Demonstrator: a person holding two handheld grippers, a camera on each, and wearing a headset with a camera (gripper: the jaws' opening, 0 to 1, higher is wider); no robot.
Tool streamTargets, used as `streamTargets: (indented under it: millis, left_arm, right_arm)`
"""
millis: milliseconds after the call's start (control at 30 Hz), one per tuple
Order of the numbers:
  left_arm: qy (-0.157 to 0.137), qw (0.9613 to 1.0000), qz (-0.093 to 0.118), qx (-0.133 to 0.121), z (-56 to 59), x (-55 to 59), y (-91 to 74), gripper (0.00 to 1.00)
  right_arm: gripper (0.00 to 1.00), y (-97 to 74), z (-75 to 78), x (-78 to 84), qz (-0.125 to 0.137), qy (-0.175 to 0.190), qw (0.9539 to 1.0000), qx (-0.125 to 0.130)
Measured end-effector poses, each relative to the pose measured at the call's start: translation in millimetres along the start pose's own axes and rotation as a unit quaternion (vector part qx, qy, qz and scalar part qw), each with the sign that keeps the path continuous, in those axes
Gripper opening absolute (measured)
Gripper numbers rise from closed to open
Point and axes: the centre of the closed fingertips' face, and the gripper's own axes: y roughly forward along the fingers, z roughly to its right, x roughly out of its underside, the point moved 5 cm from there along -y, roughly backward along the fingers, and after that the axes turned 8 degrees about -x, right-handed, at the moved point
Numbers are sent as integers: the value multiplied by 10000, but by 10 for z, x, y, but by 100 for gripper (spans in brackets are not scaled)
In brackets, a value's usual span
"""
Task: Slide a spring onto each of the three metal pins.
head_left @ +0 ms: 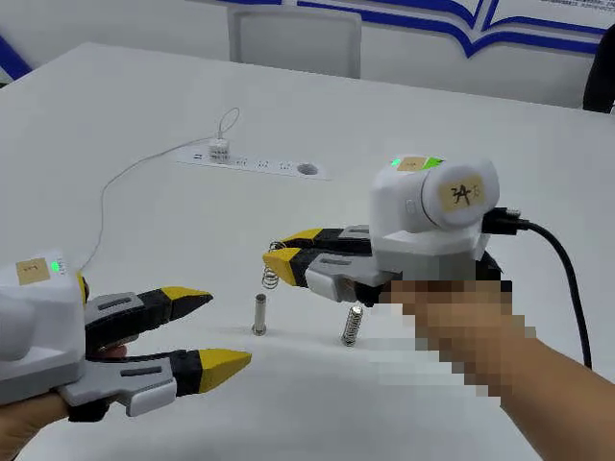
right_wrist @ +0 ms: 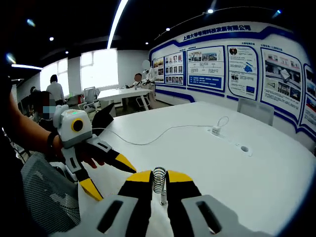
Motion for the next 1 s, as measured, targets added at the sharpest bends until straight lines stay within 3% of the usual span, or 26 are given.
streamTargets:
  millis: [433, 1000]
  left_arm:
    - [-66, 9999, -33, -99, -25, 39, -33, 61]
    - [-93, 9999, -95, -100, -42, 74, -28, 62]
  right_arm:
    - [11, 228, 98, 163, -232, -6, 9997, -43]
    - [11, 290, 141, 277, -352, 68, 9993, -62]
